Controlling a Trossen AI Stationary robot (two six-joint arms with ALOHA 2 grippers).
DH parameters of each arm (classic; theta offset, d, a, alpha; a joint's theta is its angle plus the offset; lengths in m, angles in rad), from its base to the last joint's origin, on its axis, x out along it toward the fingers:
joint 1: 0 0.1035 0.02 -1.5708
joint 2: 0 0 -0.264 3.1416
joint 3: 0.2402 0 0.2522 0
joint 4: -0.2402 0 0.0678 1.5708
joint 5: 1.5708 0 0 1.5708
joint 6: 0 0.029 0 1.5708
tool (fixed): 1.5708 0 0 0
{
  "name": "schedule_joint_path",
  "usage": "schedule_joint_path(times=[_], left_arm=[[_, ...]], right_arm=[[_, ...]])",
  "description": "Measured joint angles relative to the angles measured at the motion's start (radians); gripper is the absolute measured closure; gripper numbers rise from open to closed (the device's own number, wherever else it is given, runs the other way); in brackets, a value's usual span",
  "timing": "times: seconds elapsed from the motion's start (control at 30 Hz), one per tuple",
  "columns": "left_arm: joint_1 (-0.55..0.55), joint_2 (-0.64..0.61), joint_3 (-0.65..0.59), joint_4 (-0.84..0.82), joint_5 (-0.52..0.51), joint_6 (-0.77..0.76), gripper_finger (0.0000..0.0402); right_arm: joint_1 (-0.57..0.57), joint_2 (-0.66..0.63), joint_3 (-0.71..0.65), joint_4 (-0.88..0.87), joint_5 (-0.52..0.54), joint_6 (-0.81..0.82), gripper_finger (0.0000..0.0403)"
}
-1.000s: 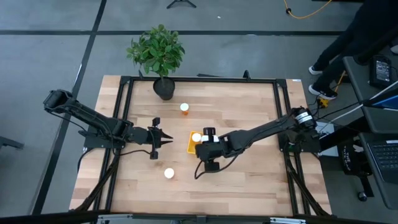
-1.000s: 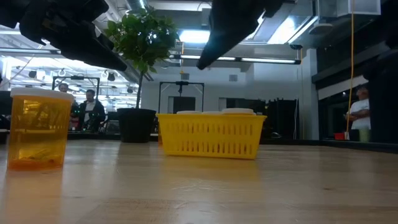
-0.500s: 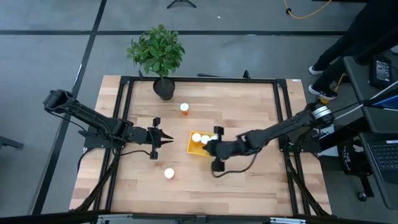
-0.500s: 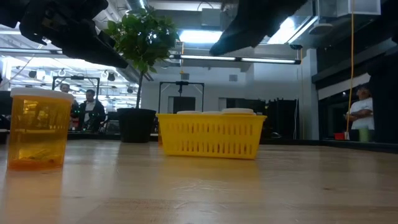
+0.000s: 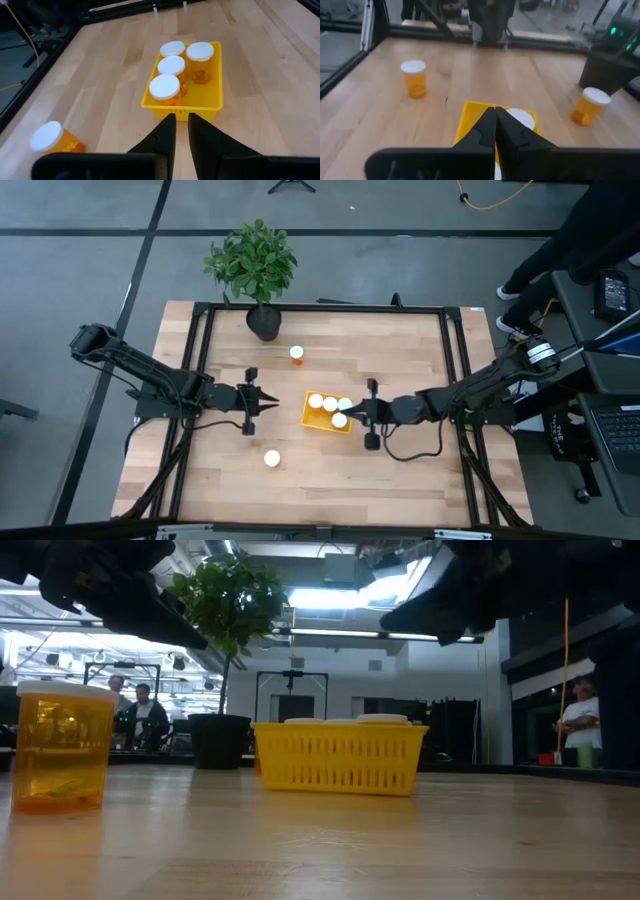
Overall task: Pick and place pill bottles into a basket
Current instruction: Put the top orange pill bottle into the yellow bin
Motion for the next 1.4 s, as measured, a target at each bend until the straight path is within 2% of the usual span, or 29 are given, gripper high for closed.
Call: schedule_joint_path(times=[0.13, 0.27, 0.63, 0.8, 1.13, 1.4], left_arm=[[0.0, 0.0, 0.0, 0.0, -0.012, 0.0, 0.0358], [0.0, 0.0, 0.0, 0.0, -0.012, -0.001, 0.0355], [0.0, 0.0, 0.0, 0.0, -0.027, -0.006, 0.0325], [0.0, 0.0, 0.0, 0.0, -0.033, -0.022, 0.0283], [0.0, 0.0, 0.0, 0.0, -0.095, -0.04, 0.016], [0.0, 0.0, 0.0, 0.0, -0.087, -0.036, 0.0123]], right_arm=[[-0.002, 0.0, -0.084, 0.206, 0.0, -0.066, 0.0399], [-0.005, -0.008, -0.147, 0.326, 0.0, -0.079, 0.0399], [-0.005, -0.066, -0.186, 0.35, 0.0, -0.072, 0.0399], [-0.005, -0.066, -0.186, 0.344, 0.0, -0.068, 0.0399], [-0.005, -0.066, -0.186, 0.342, 0.0, -0.053, 0.0399], [-0.005, -0.066, -0.186, 0.325, -0.001, -0.022, 0.0399]])
